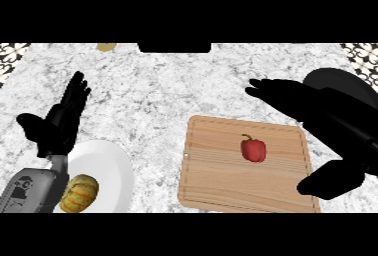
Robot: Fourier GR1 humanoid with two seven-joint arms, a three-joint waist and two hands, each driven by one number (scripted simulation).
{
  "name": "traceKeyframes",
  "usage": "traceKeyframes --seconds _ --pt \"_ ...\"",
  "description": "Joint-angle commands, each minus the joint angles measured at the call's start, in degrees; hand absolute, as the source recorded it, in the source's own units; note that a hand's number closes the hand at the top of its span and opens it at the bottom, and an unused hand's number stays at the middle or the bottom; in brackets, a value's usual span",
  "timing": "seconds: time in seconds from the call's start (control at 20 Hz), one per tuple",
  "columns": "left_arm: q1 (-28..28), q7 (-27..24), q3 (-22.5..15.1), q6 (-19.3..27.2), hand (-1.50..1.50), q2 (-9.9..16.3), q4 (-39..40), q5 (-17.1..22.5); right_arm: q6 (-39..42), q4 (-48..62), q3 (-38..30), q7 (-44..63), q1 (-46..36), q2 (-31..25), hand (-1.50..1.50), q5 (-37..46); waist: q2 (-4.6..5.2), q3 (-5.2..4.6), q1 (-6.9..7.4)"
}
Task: Pick the bell pepper from the cutting board and place it in the pan
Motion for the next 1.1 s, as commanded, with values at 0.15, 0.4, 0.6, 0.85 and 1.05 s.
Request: traceKeyframes --seconds 0.15,0.4,0.6,0.85,1.05 --pt "-1.4 -0.6 4.6 -3.9 0.00 1.8 2.5 1.4 2.3 -6.3 7.0 12.5 2.9 8.3 -1.50 6.2 -0.10 -0.01 -0.59" --pt "0.2 -1.0 3.4 -3.5 0.00 -1.6 1.3 -0.7 1.9 0.8 7.8 9.2 4.3 13.5 -1.50 15.6 0.01 0.02 -0.15" --pt "-3.0 2.0 4.6 -2.7 0.00 -1.8 0.8 -1.7 3.4 -1.6 5.1 8.6 8.0 12.2 -1.50 19.0 -0.04 0.04 -0.50" --pt "1.2 0.0 3.7 -3.6 0.00 -3.1 -0.8 -4.1 5.9 10.8 1.3 0.1 4.8 13.0 -1.50 21.8 0.07 0.04 -0.07" --pt "1.8 2.7 4.9 -4.4 0.00 -2.8 -4.0 -3.4 6.0 9.9 5.4 0.7 8.8 16.7 -1.50 25.3 -0.01 0.05 -0.05"
